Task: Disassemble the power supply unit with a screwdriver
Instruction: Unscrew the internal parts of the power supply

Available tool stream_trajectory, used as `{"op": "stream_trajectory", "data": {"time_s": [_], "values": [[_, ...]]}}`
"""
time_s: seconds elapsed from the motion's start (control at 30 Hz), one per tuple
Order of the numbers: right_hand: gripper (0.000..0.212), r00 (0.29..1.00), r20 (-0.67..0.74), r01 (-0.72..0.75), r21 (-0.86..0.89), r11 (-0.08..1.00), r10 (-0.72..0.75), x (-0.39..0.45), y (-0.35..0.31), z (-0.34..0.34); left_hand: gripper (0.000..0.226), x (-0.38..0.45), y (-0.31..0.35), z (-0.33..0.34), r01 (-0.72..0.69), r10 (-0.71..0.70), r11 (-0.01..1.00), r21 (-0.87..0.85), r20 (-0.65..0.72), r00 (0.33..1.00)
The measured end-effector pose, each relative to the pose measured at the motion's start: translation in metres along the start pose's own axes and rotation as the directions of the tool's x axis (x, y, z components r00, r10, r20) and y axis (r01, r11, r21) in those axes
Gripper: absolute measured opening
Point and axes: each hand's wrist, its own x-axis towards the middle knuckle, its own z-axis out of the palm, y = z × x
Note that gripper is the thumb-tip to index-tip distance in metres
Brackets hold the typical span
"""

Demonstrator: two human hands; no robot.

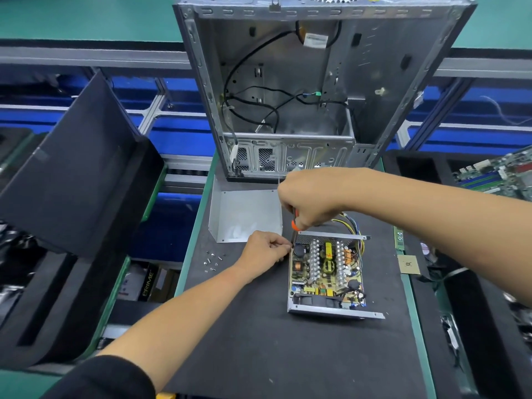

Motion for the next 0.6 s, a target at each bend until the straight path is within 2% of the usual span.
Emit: {"op": "stream_trajectory", "data": {"time_s": [0.2, 0.3, 0.6], "values": [[0.041, 1.000, 0.014, -0.010, 0.007, 1.000, 0.009, 0.0020, 0.0008, -0.0011, 0.012, 0.0009, 0.0023, -0.0012, 0.033, -0.033, 0.999, -0.040, 0.002, 0.999], [0.028, 1.000, 0.013, -0.019, 0.024, 1.000, 0.018, 0.0028, 0.0020, -0.0001, 0.013, 0.0004, 0.0042, -0.0025, 0.041, -0.040, 0.997, -0.072, 0.017, 0.999], [0.031, 0.999, 0.001, -0.038, 0.024, 0.999, 0.038, 0.0003, 0.0048, 0.0025, 0.006, -0.0016, 0.0076, -0.0033, 0.048, -0.045, 0.995, -0.092, 0.032, 0.998]]}}
